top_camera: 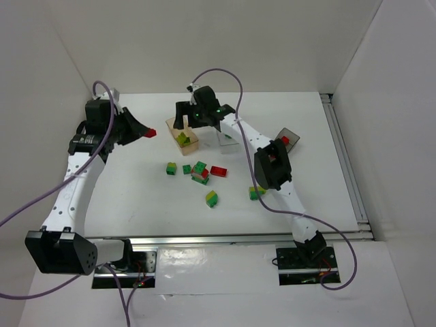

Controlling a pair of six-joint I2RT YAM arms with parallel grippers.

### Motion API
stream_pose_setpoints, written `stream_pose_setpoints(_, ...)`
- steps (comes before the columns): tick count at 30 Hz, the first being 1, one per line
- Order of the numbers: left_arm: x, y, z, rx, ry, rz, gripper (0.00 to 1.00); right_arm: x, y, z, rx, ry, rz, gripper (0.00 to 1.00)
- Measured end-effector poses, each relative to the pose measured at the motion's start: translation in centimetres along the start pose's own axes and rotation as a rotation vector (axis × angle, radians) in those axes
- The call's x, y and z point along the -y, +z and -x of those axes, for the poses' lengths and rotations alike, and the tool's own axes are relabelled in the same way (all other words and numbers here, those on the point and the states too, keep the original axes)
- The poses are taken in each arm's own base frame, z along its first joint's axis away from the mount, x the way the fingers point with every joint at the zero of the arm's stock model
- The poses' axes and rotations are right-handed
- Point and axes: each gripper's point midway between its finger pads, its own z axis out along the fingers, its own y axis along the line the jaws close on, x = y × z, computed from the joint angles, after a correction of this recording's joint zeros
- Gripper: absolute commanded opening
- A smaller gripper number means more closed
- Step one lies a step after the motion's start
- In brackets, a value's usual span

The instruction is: Sort the legos into containers by color

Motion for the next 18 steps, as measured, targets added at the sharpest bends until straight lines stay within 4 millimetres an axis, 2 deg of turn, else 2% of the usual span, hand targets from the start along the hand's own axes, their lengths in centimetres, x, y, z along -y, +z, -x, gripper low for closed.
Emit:
stream_pose_setpoints(2, 0.7, 0.0, 0.4, 0.003, 0.005, -0.022, 0.0, 0.1, -0.4, 0.0, 0.005, 0.0, -0.01, 0.91)
stream_pose_setpoints(5, 2.0, 0.1, 0.9, -0.003, 0.019, -0.057, 0.0, 0.7, -2.3, 0.3, 0.007, 0.02, -0.044, 0.79)
stream_pose_setpoints(7, 3.5, 0.5, 0.8, -0.02, 0.036, -0.092, 0.0, 1.3, -4.6, 1.2, 0.029, 0.039, -0.08, 0.74)
stream_pose_setpoints(9, 5.4, 1.3, 0.4, -0.053, 0.06, -0.14, 0.0, 2.5, -7.8, 2.6, 0.084, 0.058, -0.144, 0.72)
stream_pose_setpoints(12, 9.3, 3.3, -1.4, -0.134, 0.107, -0.229, 0.0, 6.4, -15.9, 2.4, 0.161, 0.128, -0.316, 0.78)
stream_pose_setpoints(13, 10.7, 4.1, -2.4, -0.167, 0.123, -0.263, 0.0, 7.8, -19.0, 2.1, 0.186, 0.158, -0.378, 0.86)
stream_pose_setpoints(14, 12.3, 4.9, -3.6, -0.204, 0.143, -0.295, 0.0, 9.1, -21.9, 2.4, 0.245, 0.186, -0.433, 0.9)
stream_pose_setpoints(16, 15.6, 6.5, -5.8, -0.271, 0.181, -0.361, 0.0, 11.9, -27.7, 1.9, 0.335, 0.242, -0.552, 0.94)
stream_pose_setpoints(18, 18.9, 7.9, -8.1, -0.335, 0.219, -0.42, 0.0, 14.0, -32.6, 0.9, 0.411, 0.298, -0.668, 0.96)
